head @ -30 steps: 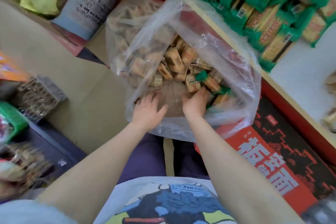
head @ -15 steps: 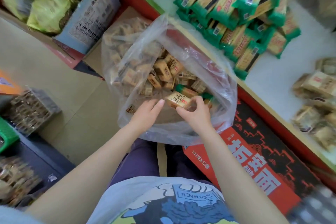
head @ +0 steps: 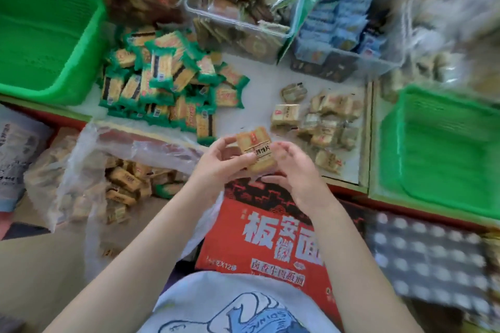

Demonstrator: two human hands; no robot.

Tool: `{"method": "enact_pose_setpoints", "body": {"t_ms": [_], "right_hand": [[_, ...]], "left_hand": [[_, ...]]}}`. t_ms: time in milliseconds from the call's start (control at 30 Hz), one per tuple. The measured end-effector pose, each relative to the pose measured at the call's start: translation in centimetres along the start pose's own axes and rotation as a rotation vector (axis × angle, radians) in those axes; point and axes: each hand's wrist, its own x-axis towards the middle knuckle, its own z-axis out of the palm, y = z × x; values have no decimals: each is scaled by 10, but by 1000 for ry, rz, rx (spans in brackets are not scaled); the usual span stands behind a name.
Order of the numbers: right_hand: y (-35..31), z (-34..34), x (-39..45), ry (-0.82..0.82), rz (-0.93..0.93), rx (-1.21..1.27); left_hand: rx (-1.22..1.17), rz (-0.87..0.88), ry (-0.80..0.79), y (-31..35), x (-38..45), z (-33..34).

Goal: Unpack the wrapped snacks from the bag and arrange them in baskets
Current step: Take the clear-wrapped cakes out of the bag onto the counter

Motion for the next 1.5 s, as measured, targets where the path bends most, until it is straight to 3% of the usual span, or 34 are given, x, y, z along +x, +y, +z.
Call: {"method": "enact_pose_setpoints", "body": {"t_ms": [100, 167, 267, 333, 500, 633, 700, 767, 867, 967, 1067, 1133, 1367, 1500], "right_hand": [[7, -39, -12, 6, 38, 25], [13, -65, -11, 145, 77, 56], [21, -102, 3, 337, 202, 77], [20, -117, 22, 355, 169, 108], [6, -126, 74, 383, 6, 283], [15, -112, 79, 443, 82, 419], [23, -91, 70, 430, 88, 354], [34, -54, 61, 347, 102, 211], [60, 16, 52, 107, 168, 29], [98, 86, 62, -87, 254, -156], [140, 143, 84, -195, 380, -297], [165, 172, 102, -199, 401, -383], [208, 211, 156, -143, 401, -701], [207, 222, 150, -9, 463, -563]], "left_hand": [[134, 11, -25, -13, 24, 47], [361, 35, 23, -26, 41, 62], [1146, 96, 73, -58, 67, 51], [1490, 101, 41, -75, 75, 34], [1725, 183, -8, -95, 80, 7], [1729, 171, -65, -99, 77, 3], [1636, 206, -75, -95, 72, 3], [1474, 301, 38, -90, 58, -11], [1353, 399, 363, -94, 25, -65], [1394, 90, 461, -114, -12, -140], [1430, -333, 382, -138, -38, -207], [1428, -472, 316, -150, -48, -239], [1207, -541, 206, -171, -53, -286], [1052, -514, 253, -171, -57, -286]]}}
